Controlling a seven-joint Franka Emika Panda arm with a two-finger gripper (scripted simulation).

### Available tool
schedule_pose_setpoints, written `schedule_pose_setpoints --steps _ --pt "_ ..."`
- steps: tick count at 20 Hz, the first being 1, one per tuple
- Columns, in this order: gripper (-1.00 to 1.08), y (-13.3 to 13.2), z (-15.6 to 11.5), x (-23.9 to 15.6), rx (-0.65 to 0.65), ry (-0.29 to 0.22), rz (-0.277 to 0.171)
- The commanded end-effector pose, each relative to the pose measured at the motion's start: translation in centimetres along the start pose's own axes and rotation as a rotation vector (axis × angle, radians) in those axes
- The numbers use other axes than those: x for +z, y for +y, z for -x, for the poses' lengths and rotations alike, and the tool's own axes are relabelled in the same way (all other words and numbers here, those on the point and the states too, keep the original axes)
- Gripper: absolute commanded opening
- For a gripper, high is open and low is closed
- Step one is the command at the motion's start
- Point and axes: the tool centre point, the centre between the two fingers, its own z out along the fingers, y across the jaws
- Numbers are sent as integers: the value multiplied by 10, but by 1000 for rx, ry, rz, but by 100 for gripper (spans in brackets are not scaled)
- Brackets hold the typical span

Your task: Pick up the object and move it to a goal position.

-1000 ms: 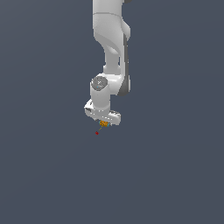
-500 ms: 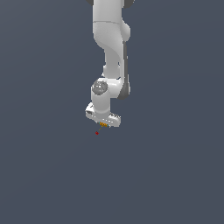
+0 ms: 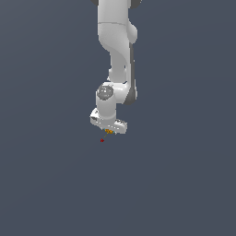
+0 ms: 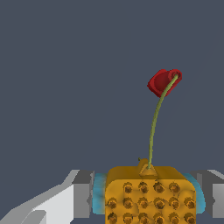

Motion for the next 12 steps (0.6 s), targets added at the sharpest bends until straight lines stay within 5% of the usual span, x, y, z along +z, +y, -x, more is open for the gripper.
schedule_pose_setpoints --steps 1,12 --pt "-100 0 0 -1 -1 0 0" --pt "-100 4 -10 -49 -1 0 0"
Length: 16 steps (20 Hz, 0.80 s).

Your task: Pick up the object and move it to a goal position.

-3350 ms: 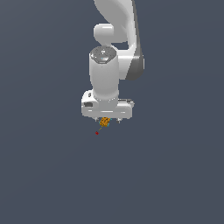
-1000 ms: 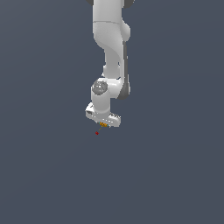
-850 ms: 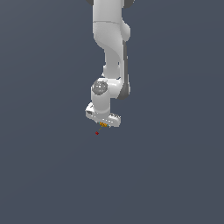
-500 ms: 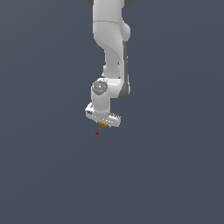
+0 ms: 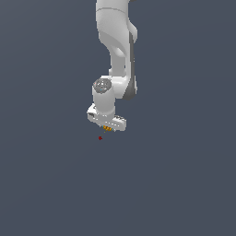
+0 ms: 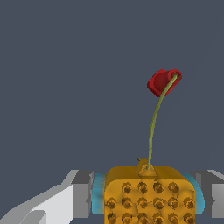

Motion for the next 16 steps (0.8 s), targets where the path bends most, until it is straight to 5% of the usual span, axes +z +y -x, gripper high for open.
schedule_pose_setpoints --steps 1,16 --pt "-100 2 -4 -18 1 2 -1" --pt "-100 17 -37 -169 2 2 0"
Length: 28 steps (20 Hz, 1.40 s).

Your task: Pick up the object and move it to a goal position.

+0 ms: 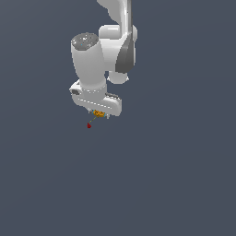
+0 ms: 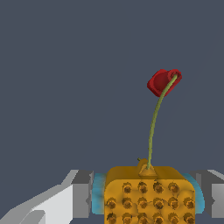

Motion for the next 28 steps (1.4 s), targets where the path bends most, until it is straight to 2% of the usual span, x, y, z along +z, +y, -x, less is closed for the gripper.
schedule_pose_setpoints --steps 1,15,28 --pt "-100 3 -6 -27 0 0 0" --pt "-100 15 -39 -163 0 0 1" --pt "-100 21 -63 -249 -2 0 0"
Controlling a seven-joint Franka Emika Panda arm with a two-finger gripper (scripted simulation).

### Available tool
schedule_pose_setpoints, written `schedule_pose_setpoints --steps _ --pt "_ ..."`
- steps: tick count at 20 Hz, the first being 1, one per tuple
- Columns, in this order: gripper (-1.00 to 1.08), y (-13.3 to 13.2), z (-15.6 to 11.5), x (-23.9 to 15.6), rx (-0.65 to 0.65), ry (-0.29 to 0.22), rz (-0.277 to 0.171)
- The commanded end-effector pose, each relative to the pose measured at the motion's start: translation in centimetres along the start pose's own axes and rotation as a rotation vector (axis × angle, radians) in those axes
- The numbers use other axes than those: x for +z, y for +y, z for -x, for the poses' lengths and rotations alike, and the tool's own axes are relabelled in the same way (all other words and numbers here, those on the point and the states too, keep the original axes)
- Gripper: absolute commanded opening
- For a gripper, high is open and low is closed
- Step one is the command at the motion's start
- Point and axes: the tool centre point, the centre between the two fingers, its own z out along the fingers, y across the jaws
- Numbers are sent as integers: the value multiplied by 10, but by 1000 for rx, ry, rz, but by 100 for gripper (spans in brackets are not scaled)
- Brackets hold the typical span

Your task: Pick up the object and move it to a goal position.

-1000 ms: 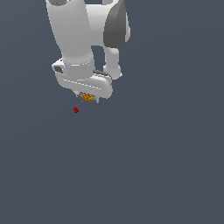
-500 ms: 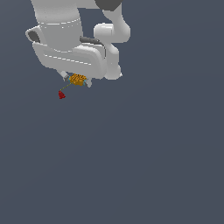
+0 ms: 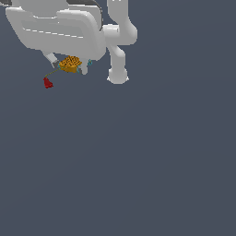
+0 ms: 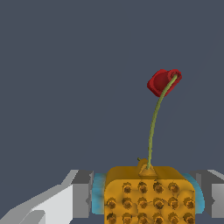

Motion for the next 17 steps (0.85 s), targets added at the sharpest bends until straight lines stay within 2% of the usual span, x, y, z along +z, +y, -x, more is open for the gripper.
schedule_pose_setpoints --steps 1,8,17 --pt "-100 1 -4 -13 0 0 0" --pt "-100 2 -10 -34 0 0 0" --pt "-100 3 -14 -43 0 0 0"
